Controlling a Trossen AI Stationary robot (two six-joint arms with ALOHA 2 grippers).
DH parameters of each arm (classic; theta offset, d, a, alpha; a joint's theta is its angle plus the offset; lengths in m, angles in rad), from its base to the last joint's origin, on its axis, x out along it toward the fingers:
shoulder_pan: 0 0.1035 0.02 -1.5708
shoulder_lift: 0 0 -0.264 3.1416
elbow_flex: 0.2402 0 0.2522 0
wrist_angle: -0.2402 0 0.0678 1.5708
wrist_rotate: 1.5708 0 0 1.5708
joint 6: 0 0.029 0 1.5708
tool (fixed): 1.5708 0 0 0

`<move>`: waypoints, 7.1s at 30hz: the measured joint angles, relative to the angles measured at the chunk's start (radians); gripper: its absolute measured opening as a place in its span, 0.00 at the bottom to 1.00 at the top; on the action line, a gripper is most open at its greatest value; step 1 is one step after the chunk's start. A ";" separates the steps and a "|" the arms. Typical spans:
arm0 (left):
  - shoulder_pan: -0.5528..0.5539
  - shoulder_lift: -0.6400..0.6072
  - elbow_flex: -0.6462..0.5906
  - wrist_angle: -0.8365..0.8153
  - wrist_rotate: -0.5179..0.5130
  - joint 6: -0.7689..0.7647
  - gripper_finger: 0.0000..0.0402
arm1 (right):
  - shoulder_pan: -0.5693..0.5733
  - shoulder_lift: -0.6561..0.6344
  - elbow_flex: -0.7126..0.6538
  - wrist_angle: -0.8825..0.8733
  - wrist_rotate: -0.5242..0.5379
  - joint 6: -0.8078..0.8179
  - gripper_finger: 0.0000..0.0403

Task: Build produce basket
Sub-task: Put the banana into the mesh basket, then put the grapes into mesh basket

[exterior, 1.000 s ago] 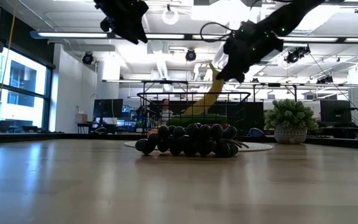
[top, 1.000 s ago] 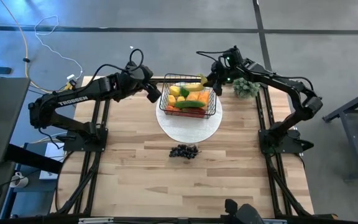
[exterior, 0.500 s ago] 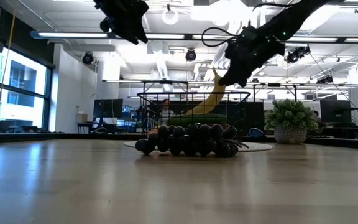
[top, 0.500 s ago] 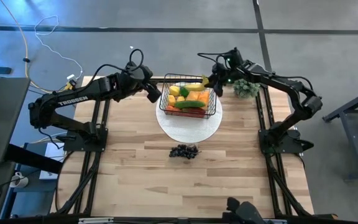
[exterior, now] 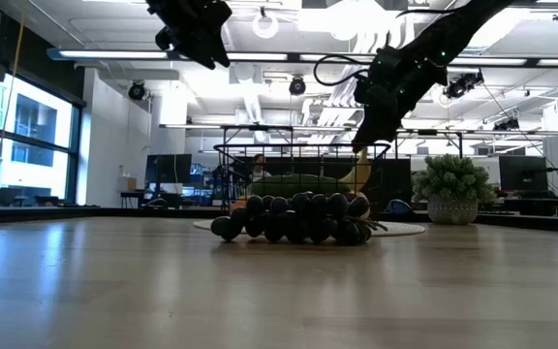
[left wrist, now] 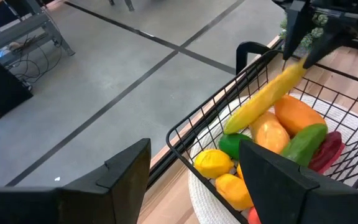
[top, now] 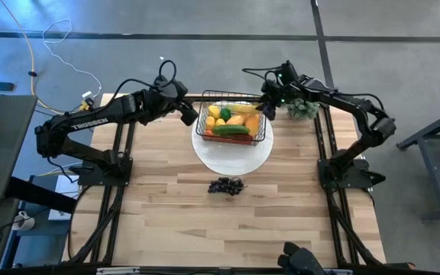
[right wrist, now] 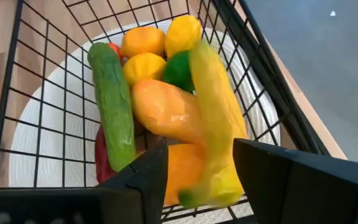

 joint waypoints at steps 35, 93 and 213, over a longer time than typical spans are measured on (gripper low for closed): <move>-0.002 0.000 0.000 -0.031 0.457 -0.062 0.58 | 0.235 -0.209 0.006 -0.058 0.056 0.477 0.41; -0.461 0.543 0.000 0.319 0.518 0.054 0.71 | 0.697 -0.277 0.006 -0.181 0.524 1.083 0.40; 0.128 0.526 0.012 0.438 0.345 -0.584 0.28 | 0.186 -0.401 0.007 -0.038 0.735 0.574 0.40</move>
